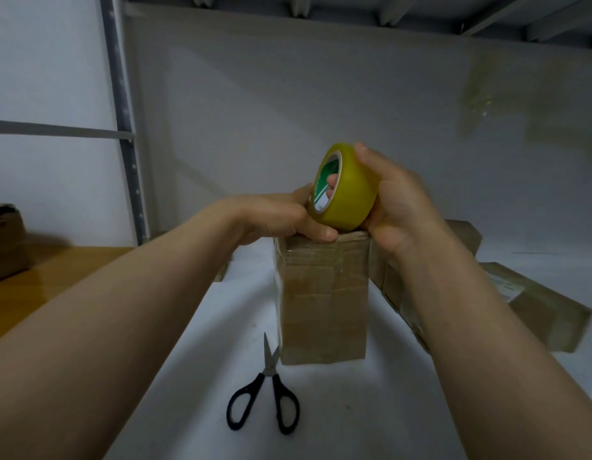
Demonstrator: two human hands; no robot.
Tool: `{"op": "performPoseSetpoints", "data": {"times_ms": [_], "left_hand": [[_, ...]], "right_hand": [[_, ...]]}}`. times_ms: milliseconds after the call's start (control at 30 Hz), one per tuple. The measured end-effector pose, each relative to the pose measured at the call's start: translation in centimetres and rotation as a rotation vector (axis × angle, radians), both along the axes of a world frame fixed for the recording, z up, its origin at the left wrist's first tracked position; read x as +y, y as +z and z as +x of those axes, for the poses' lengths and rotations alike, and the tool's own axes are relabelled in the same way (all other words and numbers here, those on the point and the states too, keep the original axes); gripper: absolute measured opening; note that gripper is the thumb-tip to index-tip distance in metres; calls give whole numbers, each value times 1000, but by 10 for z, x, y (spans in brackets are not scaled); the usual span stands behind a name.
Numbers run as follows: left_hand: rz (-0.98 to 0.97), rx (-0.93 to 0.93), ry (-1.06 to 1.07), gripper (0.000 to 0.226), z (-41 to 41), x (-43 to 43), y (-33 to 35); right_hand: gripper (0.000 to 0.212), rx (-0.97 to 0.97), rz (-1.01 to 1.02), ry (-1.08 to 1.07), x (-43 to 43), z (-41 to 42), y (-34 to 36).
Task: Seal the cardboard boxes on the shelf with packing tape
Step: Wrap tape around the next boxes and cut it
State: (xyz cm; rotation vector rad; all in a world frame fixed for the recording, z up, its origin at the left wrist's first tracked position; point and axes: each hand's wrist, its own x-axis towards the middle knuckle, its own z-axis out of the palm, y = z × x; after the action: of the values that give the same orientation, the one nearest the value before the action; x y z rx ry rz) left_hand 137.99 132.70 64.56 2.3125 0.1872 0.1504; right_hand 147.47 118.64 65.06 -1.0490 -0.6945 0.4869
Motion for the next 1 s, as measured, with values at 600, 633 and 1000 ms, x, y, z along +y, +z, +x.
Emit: {"op": "performPoseSetpoints", "data": {"times_ms": [600,633,1000], "left_hand": [[270,66,194,142,4,2,-7],[310,55,202,136,3,0,-7],[585,222,133,114,-5,-5,1]], "right_hand": [[38,-134,-158,93,-64,-29,3],[37,-119,-157,97,-68,-29,-2],[45,-30,-147,56,-76,-23,-24]]}}
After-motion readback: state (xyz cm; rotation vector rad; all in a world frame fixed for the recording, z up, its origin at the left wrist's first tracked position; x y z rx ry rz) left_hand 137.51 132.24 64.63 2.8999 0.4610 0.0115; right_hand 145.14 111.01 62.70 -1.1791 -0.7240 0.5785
